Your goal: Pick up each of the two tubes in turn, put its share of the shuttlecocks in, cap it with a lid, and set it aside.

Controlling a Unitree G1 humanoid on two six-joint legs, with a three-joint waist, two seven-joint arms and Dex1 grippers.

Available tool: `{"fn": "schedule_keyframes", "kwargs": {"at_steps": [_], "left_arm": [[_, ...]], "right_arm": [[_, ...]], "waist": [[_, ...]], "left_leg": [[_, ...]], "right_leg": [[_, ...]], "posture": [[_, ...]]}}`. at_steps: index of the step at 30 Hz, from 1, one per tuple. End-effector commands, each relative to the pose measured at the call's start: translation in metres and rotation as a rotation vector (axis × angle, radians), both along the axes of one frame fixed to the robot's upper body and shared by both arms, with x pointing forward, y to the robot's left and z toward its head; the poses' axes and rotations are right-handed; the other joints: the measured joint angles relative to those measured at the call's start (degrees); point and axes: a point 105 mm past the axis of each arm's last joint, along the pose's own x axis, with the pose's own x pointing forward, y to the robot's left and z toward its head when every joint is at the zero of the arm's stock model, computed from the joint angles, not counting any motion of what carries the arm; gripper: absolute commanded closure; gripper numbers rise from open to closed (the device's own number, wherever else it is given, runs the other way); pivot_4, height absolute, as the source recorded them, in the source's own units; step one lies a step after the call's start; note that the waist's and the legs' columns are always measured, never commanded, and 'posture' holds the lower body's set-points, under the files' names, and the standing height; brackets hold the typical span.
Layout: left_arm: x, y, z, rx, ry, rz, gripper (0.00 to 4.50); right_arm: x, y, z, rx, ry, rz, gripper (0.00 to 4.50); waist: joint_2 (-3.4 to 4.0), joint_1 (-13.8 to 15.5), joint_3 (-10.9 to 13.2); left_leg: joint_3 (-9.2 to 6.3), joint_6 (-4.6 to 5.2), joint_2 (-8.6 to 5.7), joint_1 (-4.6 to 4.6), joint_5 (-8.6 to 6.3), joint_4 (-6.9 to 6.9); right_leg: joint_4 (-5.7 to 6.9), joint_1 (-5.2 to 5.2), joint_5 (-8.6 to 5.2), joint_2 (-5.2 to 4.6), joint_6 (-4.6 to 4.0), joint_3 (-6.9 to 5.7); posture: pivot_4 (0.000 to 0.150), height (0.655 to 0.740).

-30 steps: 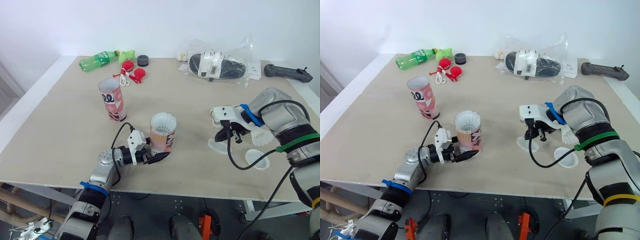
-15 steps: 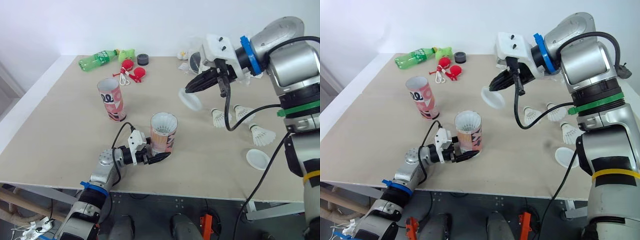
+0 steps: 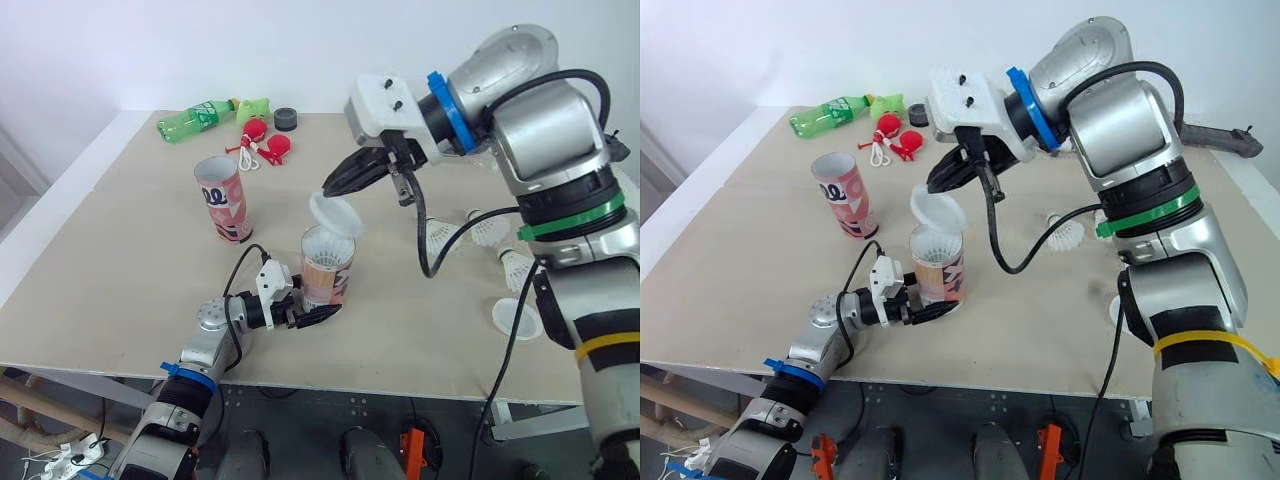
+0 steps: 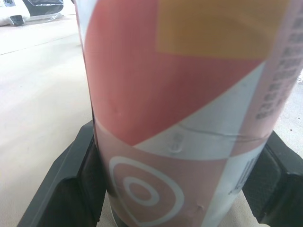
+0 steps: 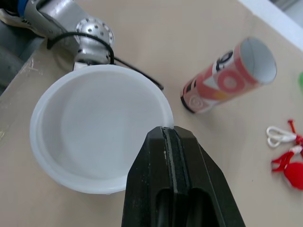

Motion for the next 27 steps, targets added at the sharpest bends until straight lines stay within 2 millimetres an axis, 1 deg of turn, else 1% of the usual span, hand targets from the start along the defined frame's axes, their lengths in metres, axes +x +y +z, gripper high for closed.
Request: {"fn": "schedule_keyframes", "kwargs": {"at_steps": [1, 13, 27], "left_arm": [[-0.004, 0.001, -0.025, 0.061, 0.082, 0.007, 1.41], [-0.005, 0.002, -0.026, 0.064, 0.085, 0.009, 1.41], [-0.005, 0.001, -0.026, 0.061, 0.086, 0.009, 1.41]], "right_arm": [[-0.005, 0.005, 0.005, -0.027, -0.039, 0.041, 4.44], [-0.002, 0.004, -0.014, -0.092, -0.015, 0.039, 4.44], [0.004, -0.004, -0.023, -0.143, -0.014, 0.010, 4.44]], "waist": [[0.00, 0.0, 0.0], [0.00, 0.0, 0.0], [0.00, 0.0, 0.0]], "left_leg": [[0.00, 0.00, 0.00, 0.00, 0.00, 0.00], [0.00, 0.00, 0.00, -0.01, 0.00, 0.00], [0.00, 0.00, 0.00, -0.01, 0.00, 0.00]], "right_leg": [[0.00, 0.00, 0.00, 0.00, 0.00, 0.00], [0.00, -0.01, 0.00, 0.00, -0.01, 0.00], [0.00, -0.01, -0.02, 0.00, -0.04, 0.00]], "posture": [[0.150, 0.7400], [0.150, 0.7400], [0.150, 0.7400]]}}
